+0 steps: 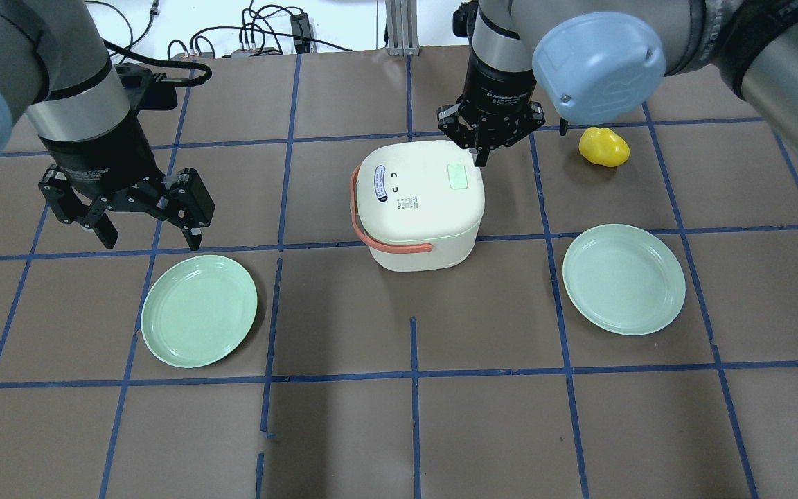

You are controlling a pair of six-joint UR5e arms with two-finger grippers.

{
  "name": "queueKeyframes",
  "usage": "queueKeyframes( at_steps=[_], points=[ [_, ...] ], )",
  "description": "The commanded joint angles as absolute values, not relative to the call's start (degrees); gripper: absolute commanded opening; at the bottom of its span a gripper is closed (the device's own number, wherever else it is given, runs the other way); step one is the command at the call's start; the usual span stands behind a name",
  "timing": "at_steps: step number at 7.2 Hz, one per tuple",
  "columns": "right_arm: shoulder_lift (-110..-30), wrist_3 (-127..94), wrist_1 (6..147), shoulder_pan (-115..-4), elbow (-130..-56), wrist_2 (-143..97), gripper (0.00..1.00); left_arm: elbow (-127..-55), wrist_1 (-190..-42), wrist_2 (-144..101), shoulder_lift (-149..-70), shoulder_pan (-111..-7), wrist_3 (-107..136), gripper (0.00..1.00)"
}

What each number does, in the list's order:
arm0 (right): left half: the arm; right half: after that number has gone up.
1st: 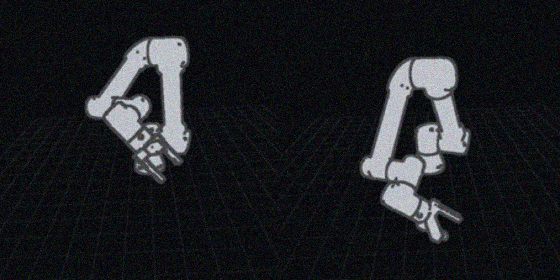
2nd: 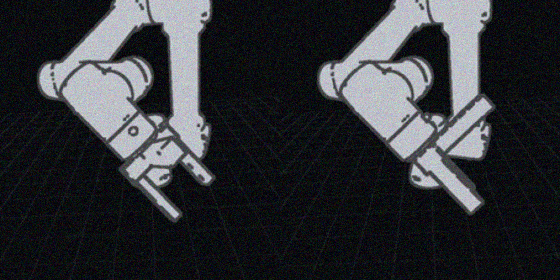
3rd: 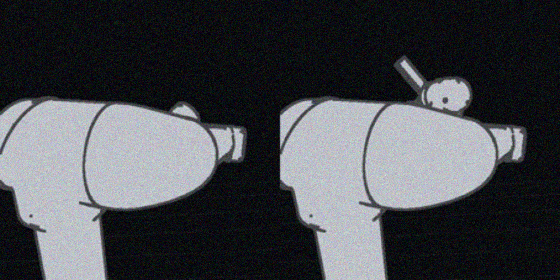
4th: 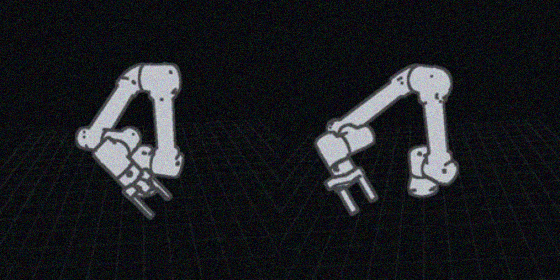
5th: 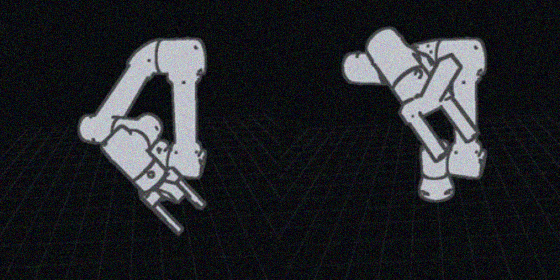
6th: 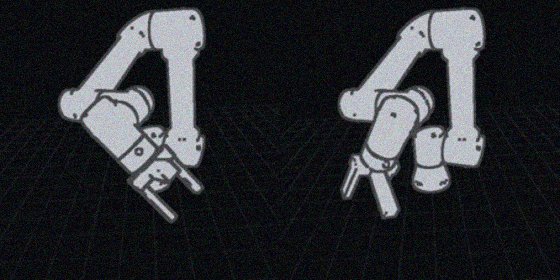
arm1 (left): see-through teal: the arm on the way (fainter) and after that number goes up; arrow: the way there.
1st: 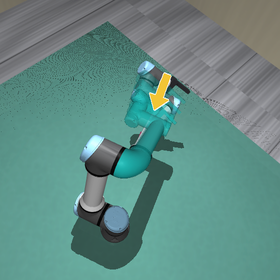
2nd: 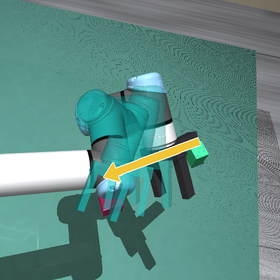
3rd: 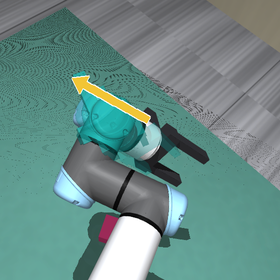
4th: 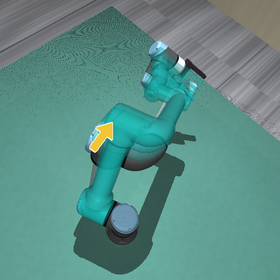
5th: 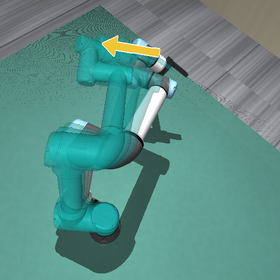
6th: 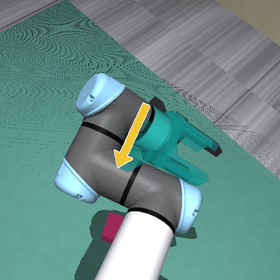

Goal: Press rice cooker button
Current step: 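Lower the right gripper onto the green button on the cooker lid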

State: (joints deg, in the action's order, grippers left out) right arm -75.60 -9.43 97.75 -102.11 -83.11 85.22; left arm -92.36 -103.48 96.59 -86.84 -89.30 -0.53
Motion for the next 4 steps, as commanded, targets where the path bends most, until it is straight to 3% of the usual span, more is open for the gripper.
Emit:
queueKeyframes(
  at_steps=[1,4],
  points=[
    [-73.49,-9.58,100.45,-102.13,-82.53,84.81,0.14,-92.37,-103.45,96.59,-86.84,-89.30,-0.53,1.00],
    [-71.02,-9.49,103.18,-101.95,-82.53,84.90,0.14,-92.37,-103.45,96.68,-86.84,-89.30,-0.53,1.00]
  ],
)
